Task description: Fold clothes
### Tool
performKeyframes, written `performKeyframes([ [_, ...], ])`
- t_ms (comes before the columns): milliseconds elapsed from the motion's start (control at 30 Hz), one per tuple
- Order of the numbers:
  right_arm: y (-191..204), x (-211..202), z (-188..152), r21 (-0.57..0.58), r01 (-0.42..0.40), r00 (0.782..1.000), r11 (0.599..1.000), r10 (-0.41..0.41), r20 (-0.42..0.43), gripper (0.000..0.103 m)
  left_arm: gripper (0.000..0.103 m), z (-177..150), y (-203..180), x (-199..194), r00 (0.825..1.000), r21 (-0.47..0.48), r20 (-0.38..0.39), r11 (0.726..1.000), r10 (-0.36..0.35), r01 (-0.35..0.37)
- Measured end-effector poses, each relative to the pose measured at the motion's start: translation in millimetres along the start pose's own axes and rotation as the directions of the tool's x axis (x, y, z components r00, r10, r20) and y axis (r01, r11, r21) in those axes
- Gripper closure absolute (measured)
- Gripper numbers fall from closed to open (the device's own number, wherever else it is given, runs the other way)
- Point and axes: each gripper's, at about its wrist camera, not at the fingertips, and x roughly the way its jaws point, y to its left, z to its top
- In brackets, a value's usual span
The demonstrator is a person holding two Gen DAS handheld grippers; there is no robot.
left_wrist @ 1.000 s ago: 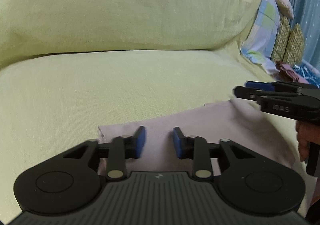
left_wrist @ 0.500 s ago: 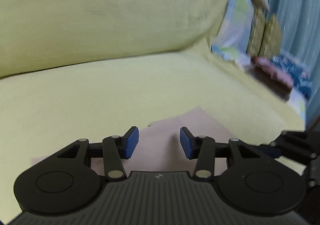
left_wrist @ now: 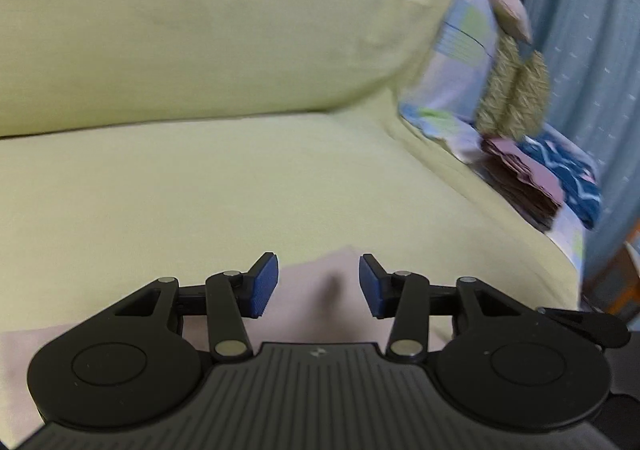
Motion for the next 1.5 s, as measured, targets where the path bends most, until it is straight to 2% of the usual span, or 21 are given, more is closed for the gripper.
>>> performKeyframes([
  [67, -6.7, -0.4, -0.8, 0.019, 0.007, 1.0, 1.0, -0.006, -0.015, 0.064, 0.052, -1.8, 1.0, 6.7, 1.0, 0.026, 0.0, 0.999, 0.024, -0.024],
  [100, -8.6, -0.4, -1.9, 0.026, 0.004, 1.0, 1.0, -0.004, -0.02, 0.063, 0.052, -1.3, 4.7, 11.0, 0.998, 0.042, -0.002, 0.997, 0.066, -0.066],
  [233, -9.6, -2.2, -4.8, 0.041, -0.001, 1.0, 0.999, 0.002, -0.025, 0.062, 0.057, 6.6, 8.0, 4.2, 0.996, 0.004, 0.007, 0.996, 0.086, -0.086],
  [333, -7.3, -9.4, -1.3, 0.028, -0.012, 1.0, 1.0, 0.011, 0.004, 0.061, 0.056, 9.9, -5.2, -6.4, 0.997, 0.053, 0.019, 0.995, 0.081, -0.082],
  [433, -11.5, -13.8, -0.5, 0.034, -0.015, 1.0, 0.999, 0.014, 0.017, 0.058, 0.056, 3.0, -15.1, -4.9, 0.992, 0.131, -0.013, 0.984, 0.127, -0.124],
  [467, -13.4, -14.2, -1.4, 0.041, -0.013, 1.0, 0.999, 0.013, 0.008, 0.058, 0.055, -1.7, -15.4, -3.2, 0.987, 0.153, -0.029, 0.976, 0.159, -0.153],
  [500, -14.8, -14.2, -2.4, 0.045, -0.009, 1.0, 0.999, 0.009, 0.001, 0.058, 0.051, -6.7, -16.3, -3.0, 0.982, 0.181, -0.022, 0.967, 0.187, -0.18],
  [567, -14.6, -13.4, -4.8, 0.024, 0.018, 1.0, 1.0, -0.017, -0.022, 0.058, 0.051, -14.9, -19.6, -8.0, 0.97, 0.221, 0.009, 0.946, 0.241, -0.237],
  [667, -14.1, -16.6, -7.6, -0.011, 0.049, 0.999, 0.999, -0.049, -0.016, 0.058, 0.052, -17.0, -25.4, -27.2, 0.953, 0.215, 0.045, 0.929, 0.299, -0.301],
  [733, -16.7, -19.5, -6.7, -0.005, 0.055, 0.998, 0.998, -0.055, 0.0, 0.058, 0.052, -21.6, -26.3, -44.9, 0.951, 0.197, 0.055, 0.931, 0.304, -0.309],
  [800, -20.1, -17.6, -5.6, -0.004, 0.051, 0.999, 0.999, -0.051, -0.01, 0.057, 0.052, -31.0, -23.4, -53.6, 0.95, 0.193, 0.021, 0.931, 0.31, -0.309],
  [900, -21.8, -13.5, -6.5, -0.017, 0.052, 0.998, 0.999, -0.052, -0.035, 0.055, 0.051, -48.6, -6.4, -56.2, 0.937, 0.175, -0.016, 0.923, 0.35, -0.342],
  [933, -20.7, -14.6, -8.6, -0.024, 0.061, 0.997, 0.998, -0.062, -0.037, 0.055, 0.051, -49.8, -1.6, -60.3, 0.937, 0.151, -0.018, 0.927, 0.349, -0.342],
  [967, -19.6, -16.2, -10.2, -0.027, 0.069, 0.997, 0.997, -0.07, -0.038, 0.055, 0.051, -50.6, 5.3, -67.2, 0.93, 0.121, -0.025, 0.925, 0.367, -0.361],
  [1033, -22.1, -17.9, -11.6, -0.022, 0.098, 0.994, 0.995, -0.099, -0.044, 0.055, 0.051, -52.1, 8.8, -74.7, 0.908, 0.136, -0.027, 0.901, 0.418, -0.411],
  [1100, -26.5, -17.4, -12.7, 0.0, 0.111, 0.992, 0.994, -0.111, -0.053, 0.055, 0.051, -55.1, 11.6, -86.2, 0.893, 0.147, -0.028, 0.886, 0.449, -0.44],
  [1133, -28.4, -18.6, -11.9, 0.022, 0.105, 0.994, 0.994, -0.104, -0.044, 0.055, 0.051, -57.0, 12.6, -94.0, 0.887, 0.148, -0.027, 0.879, 0.461, -0.453],
  [1233, -17.3, -26.9, -7.3, 0.016, 0.032, 0.999, 0.999, -0.032, 0.019, 0.055, 0.051, -63.7, 5.5, -121.0, 0.885, 0.134, 0.0, 0.877, 0.465, -0.461],
  [1300, 0.3, -30.1, -5.4, -0.031, -0.048, 0.998, 0.998, 0.049, 0.045, 0.055, 0.051, -71.8, -0.1, -131.7, 0.9, 0.115, -0.003, 0.894, 0.436, -0.433],
  [1433, 27.9, -23.8, -9.0, -0.105, -0.123, 0.992, 0.987, 0.124, 0.001, 0.055, 0.051, -91.7, -12.5, -142.4, 0.92, 0.113, -0.036, 0.916, 0.391, -0.385],
  [1500, 37.1, -18.8, -10.6, -0.129, -0.143, 0.99, 0.981, 0.141, -0.031, 0.054, 0.052, -105.6, -8.1, -140.4, 0.904, 0.127, -0.069, 0.902, 0.422, -0.412],
])
